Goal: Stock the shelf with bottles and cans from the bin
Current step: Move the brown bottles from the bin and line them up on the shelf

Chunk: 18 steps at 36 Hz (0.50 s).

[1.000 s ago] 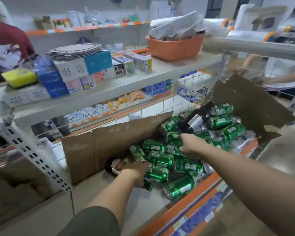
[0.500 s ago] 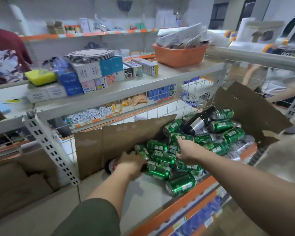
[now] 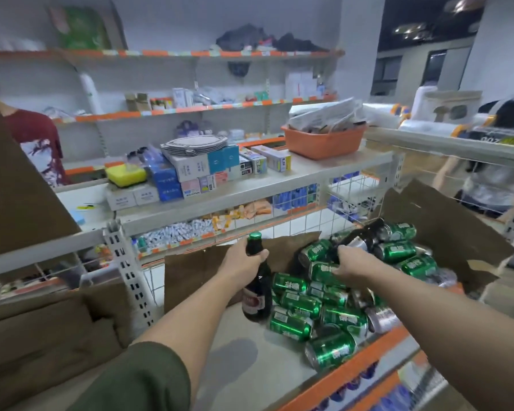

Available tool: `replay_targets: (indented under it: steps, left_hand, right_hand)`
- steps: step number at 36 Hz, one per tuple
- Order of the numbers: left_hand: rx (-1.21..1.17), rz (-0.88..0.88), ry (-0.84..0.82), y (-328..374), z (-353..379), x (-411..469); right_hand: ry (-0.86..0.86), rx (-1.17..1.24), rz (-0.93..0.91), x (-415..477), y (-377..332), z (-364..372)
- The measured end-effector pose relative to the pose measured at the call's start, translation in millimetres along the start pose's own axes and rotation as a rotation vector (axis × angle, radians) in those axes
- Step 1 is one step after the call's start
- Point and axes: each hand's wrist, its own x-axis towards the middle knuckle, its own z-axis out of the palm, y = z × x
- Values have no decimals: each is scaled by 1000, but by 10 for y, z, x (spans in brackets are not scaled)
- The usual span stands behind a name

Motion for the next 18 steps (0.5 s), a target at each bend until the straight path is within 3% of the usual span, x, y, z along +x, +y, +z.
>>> replay_targets:
  steps: [11,18]
  left_hand:
    - [-52,51,8,641,534,577]
    - [15,-22,25,910,1036,1063]
  right_hand:
    - [39,294,149,728,773,-260]
    - [48,400,212,1531,1364,-214]
